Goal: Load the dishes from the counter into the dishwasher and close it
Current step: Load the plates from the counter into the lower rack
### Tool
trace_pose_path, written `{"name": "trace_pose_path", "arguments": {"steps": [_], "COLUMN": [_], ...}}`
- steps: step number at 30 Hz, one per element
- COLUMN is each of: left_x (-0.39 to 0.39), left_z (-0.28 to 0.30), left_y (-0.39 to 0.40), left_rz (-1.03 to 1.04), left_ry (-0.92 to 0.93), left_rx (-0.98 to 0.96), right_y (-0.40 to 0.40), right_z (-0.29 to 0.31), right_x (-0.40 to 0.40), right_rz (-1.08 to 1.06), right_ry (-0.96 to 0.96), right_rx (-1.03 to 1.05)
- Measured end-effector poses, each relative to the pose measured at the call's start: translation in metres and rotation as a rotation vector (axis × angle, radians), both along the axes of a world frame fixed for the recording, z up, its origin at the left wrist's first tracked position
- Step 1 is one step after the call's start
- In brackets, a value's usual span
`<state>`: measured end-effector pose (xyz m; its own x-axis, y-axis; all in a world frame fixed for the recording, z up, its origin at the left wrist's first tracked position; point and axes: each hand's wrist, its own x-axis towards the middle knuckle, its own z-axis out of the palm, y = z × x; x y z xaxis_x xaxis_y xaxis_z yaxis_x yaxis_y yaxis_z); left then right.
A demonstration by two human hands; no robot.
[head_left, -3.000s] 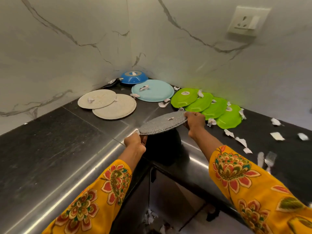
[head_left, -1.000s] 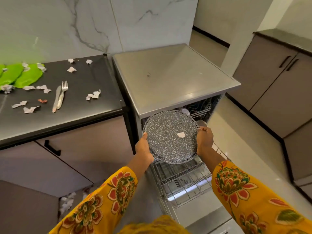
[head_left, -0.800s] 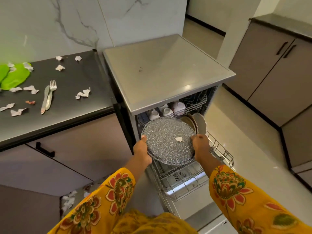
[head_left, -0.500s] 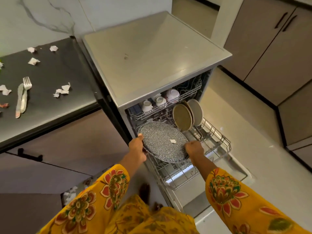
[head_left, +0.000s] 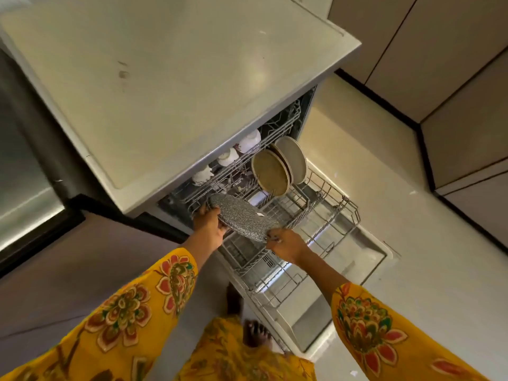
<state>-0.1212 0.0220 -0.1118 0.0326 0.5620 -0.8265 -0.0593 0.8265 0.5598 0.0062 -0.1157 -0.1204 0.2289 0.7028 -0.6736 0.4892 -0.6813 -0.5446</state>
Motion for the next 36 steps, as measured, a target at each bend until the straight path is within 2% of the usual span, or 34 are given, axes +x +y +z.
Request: {"name": "trace_pose_path", "arguments": {"steps": [4, 10, 16, 24, 28, 31, 36], "left_x": [0.023, 0.062, 0.091, 0.131, 0.143, 0.145, 0.146], "left_z": [-0.027, -0.060, -0.101, -0.177, -0.210, -0.220, -0.233], "left_y": [0.030, 0.057, 0.084, 0.125, 0.139, 0.144, 0.154], "left_rz": [-0.060, -0.200, -0.222, -0.478, -0.568, -0.593, -0.784], "left_ry": [-0.056, -0.110, -0.245, -0.025, 0.102, 0.082, 0.249], "left_rx": [-0.023, -0.024, -0.064, 0.076, 0.207, 0.274, 0.376], "right_y": [0.019, 0.044, 0.069, 0.109, 0.123, 0.133, 0.143], "right_z": [-0.028, -0.066, -0.107, -0.170, -0.194, -0.203, -0.213], "right_x": [0.012, 0.032, 0.061, 0.103, 0.114, 0.119, 0.127], "right_rz": [0.115, 0.143, 0.035, -0.027, 0.000, 0.024, 0.093], "right_ry": [-0.127, -0.341, -0.420, -0.414, -0.421, -0.421, -0.413], "right_rx": [-0.013, -0.096, -0.015, 0.066, 0.102, 0.103, 0.096]}}
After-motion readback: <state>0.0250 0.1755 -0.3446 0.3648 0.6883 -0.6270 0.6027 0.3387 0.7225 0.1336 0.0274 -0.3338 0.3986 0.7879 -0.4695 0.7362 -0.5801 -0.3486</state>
